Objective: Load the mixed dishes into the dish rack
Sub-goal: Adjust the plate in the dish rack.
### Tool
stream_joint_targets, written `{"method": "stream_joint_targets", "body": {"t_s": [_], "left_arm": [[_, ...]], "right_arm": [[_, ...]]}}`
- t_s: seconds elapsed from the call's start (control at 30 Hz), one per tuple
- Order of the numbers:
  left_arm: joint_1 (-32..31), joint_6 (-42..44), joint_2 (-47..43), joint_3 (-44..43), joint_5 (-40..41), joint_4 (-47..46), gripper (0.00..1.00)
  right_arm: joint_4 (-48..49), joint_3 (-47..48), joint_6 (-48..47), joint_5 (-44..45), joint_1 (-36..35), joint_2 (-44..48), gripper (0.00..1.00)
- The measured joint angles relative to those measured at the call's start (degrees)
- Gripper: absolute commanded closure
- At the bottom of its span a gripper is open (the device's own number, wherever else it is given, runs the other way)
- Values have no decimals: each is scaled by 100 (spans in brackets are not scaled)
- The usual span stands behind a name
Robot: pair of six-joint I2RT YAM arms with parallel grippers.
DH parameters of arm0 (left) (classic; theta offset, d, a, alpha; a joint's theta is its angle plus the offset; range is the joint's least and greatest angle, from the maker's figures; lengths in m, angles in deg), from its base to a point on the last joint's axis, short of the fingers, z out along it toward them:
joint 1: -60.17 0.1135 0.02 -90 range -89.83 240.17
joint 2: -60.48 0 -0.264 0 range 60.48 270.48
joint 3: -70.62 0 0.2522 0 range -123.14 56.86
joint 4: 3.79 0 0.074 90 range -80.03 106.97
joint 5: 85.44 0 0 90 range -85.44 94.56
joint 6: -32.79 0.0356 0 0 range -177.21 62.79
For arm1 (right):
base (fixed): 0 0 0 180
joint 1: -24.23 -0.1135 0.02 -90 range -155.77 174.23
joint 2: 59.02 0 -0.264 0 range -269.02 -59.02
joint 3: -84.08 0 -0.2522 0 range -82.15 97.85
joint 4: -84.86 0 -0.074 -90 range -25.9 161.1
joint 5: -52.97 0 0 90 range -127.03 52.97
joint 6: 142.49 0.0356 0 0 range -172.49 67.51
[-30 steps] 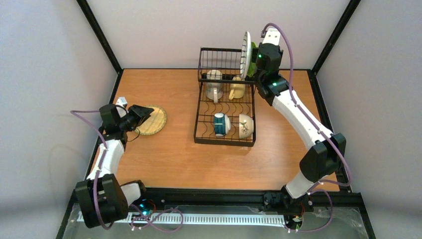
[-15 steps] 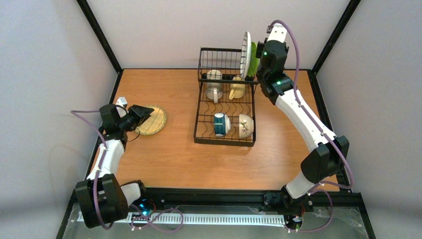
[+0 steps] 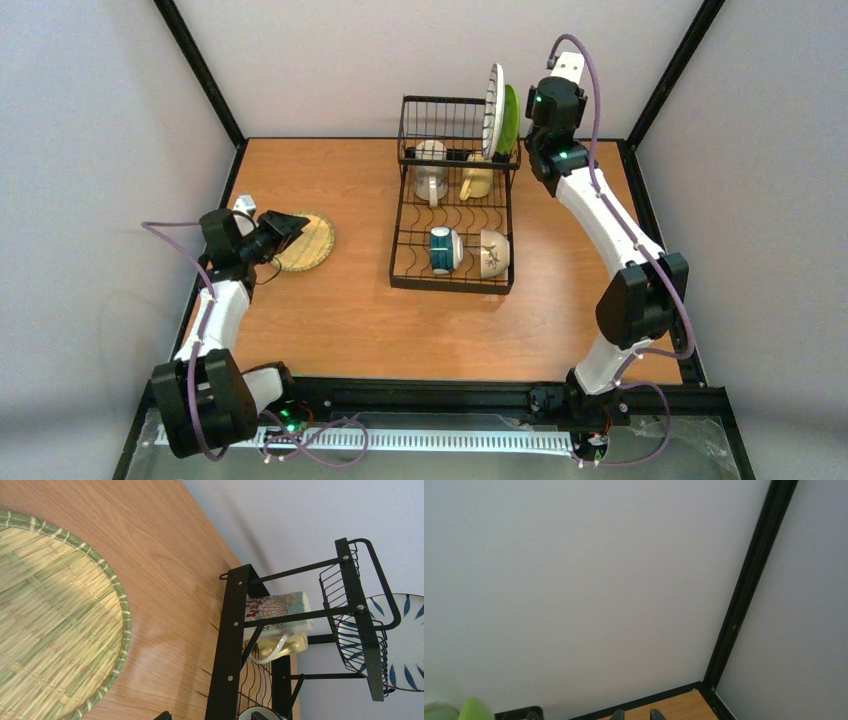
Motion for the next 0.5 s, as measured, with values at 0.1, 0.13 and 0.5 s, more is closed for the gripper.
{"method": "stream_joint_targets", "body": {"t_s": [0.1, 0.13, 0.5], "left_arm": [[0, 0, 7, 0, 0, 0, 11], [2, 0, 9, 0, -2, 0, 11], [0, 0, 9, 0, -15, 2, 11]], "right_arm": [[-125, 72, 94, -136, 0, -129, 72], [-186, 92, 136, -164, 0, -160, 72], [-481, 87, 509, -352, 0, -199, 72]]}}
